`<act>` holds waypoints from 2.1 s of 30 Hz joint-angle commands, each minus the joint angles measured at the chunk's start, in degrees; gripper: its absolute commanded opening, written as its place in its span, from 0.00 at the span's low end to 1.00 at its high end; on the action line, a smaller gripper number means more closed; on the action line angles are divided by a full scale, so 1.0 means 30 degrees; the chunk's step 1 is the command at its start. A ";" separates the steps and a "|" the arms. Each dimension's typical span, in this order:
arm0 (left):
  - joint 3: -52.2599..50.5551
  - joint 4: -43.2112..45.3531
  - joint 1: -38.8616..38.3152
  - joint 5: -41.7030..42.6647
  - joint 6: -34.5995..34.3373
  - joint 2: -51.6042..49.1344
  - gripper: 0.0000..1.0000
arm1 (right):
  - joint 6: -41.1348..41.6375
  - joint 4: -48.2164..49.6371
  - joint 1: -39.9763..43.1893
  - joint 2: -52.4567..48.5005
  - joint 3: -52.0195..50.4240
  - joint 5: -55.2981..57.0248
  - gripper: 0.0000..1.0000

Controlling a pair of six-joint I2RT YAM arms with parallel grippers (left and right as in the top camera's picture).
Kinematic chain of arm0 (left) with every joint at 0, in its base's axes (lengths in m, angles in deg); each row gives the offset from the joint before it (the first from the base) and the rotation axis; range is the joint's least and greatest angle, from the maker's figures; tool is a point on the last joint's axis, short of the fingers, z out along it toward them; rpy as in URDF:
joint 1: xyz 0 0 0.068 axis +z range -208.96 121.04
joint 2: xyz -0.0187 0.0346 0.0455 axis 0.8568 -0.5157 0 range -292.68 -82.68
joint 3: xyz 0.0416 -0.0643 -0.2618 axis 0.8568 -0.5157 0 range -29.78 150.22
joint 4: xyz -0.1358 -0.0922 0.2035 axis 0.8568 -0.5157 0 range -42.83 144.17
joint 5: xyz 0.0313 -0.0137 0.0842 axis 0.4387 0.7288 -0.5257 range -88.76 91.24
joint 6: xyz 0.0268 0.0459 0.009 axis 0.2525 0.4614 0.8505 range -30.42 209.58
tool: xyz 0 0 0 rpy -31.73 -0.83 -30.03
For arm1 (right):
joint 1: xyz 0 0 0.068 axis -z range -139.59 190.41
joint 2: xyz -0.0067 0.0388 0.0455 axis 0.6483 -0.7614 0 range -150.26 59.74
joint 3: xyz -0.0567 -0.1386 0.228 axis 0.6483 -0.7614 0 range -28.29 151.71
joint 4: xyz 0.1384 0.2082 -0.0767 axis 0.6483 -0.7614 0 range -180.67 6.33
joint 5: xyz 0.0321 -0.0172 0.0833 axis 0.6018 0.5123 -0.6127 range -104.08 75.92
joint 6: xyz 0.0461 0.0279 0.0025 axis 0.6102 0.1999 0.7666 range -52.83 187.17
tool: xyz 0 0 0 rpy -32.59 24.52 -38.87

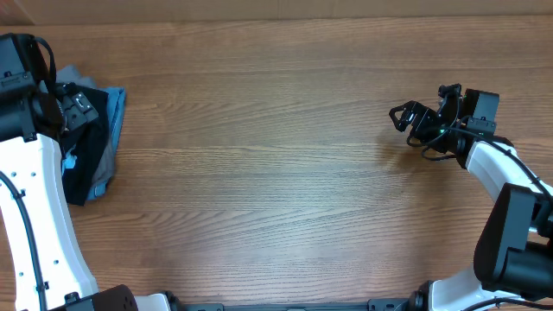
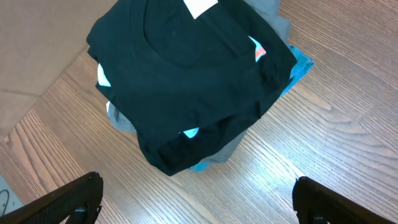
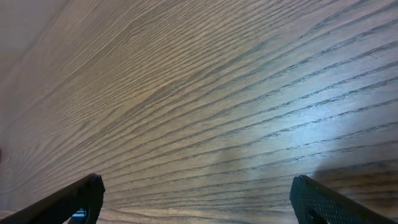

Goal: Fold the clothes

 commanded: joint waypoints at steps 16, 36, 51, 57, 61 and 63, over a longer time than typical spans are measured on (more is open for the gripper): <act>-0.0087 0.0029 0.0000 -0.0452 0.0357 0.0102 1.00 | 0.0015 0.0109 0.0029 0.0357 0.0036 0.0066 1.00; -0.0087 0.0029 0.0000 -0.0444 0.0357 0.0102 1.00 | 0.0015 0.0095 -0.0554 0.1778 0.0022 0.0066 1.00; -0.0087 0.0036 0.0000 -0.0444 0.0357 0.0102 1.00 | 0.0015 0.0095 -0.9464 1.2706 0.0022 0.0058 1.00; -0.0087 0.0036 0.0000 -0.0444 0.0357 0.0095 1.00 | -0.0525 -0.0546 -1.1497 1.8185 0.0022 0.1231 1.00; -0.0087 0.0036 0.0000 -0.0444 0.0357 0.0102 1.00 | -0.0583 -0.1610 -1.1052 2.2229 0.0015 0.2040 1.00; -0.0087 0.0036 0.0000 -0.0444 0.0357 0.0102 1.00 | -0.0583 -0.2324 -1.0550 2.3904 0.0015 0.2215 1.00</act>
